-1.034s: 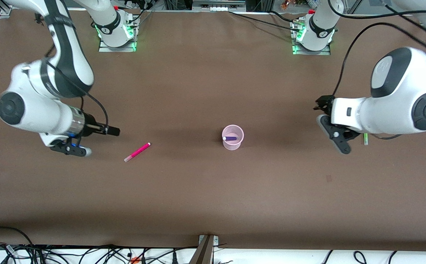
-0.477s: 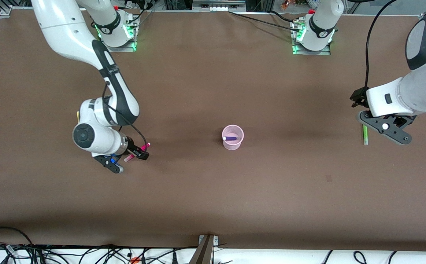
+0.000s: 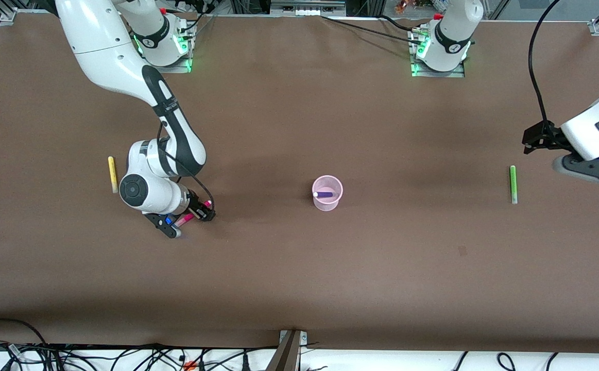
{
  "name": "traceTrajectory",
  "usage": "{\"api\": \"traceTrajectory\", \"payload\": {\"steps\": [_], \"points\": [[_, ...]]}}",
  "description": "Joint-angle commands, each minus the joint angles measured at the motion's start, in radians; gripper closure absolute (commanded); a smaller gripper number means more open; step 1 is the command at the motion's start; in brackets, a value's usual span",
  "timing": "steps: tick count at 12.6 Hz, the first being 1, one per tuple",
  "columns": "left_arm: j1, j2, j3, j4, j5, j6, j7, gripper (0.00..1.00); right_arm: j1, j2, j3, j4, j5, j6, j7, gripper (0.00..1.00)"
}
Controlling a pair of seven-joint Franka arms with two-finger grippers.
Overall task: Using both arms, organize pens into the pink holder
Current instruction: 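Grasp the pink highlighter with the right gripper while the left gripper withdraws, then lift the pink highlighter and carry it over the pink cup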
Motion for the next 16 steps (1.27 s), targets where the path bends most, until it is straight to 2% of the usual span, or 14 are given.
{"api": "traceTrajectory", "payload": {"steps": [1, 2, 3, 4, 5, 8, 10, 12, 14, 16], "points": [[-0.019, -0.209, 0.059, -0.291, -0.039, 0.154, -0.154, 0.0, 0.004, -0.022, -0.002, -0.048, 0.017, 0.017, 0.009, 0.54], [-0.033, -0.22, 0.064, -0.329, -0.077, 0.189, -0.168, 0.0, 0.004, -0.022, -0.002, -0.049, 0.03, 0.017, 0.006, 0.67], [-0.037, -0.255, 0.064, -0.381, -0.071, 0.293, -0.155, 0.0, 0.004, -0.022, -0.002, -0.049, 0.036, 0.016, -0.004, 0.78], [-0.041, -0.292, 0.06, -0.444, -0.059, 0.318, -0.147, 0.0, 0.004, -0.024, 0.0, -0.049, 0.036, 0.011, -0.014, 0.95], [-0.027, -0.3, 0.06, -0.461, -0.056, 0.312, -0.13, 0.0, 0.004, -0.028, 0.01, -0.043, 0.036, 0.003, -0.014, 1.0], [-0.024, -0.291, 0.057, -0.455, -0.021, 0.312, -0.053, 0.0, 0.013, -0.047, 0.023, -0.007, 0.039, -0.056, 0.009, 1.0], [0.028, -0.286, 0.055, -0.463, -0.02, 0.314, -0.049, 0.0, 0.03, -0.048, 0.049, 0.052, 0.059, -0.107, 0.075, 1.0], [0.029, -0.278, 0.055, -0.459, -0.02, 0.315, -0.067, 0.0, 0.033, -0.048, 0.072, 0.166, 0.089, -0.285, 0.174, 1.0], [0.024, -0.278, 0.046, -0.454, -0.02, 0.311, -0.086, 0.0, 0.036, -0.05, 0.104, 0.262, 0.224, -0.412, 0.271, 1.0], [0.024, -0.278, 0.043, -0.451, -0.02, 0.302, -0.087, 0.0, 0.035, -0.051, 0.136, 0.296, 0.386, -0.438, 0.339, 1.0]]}}
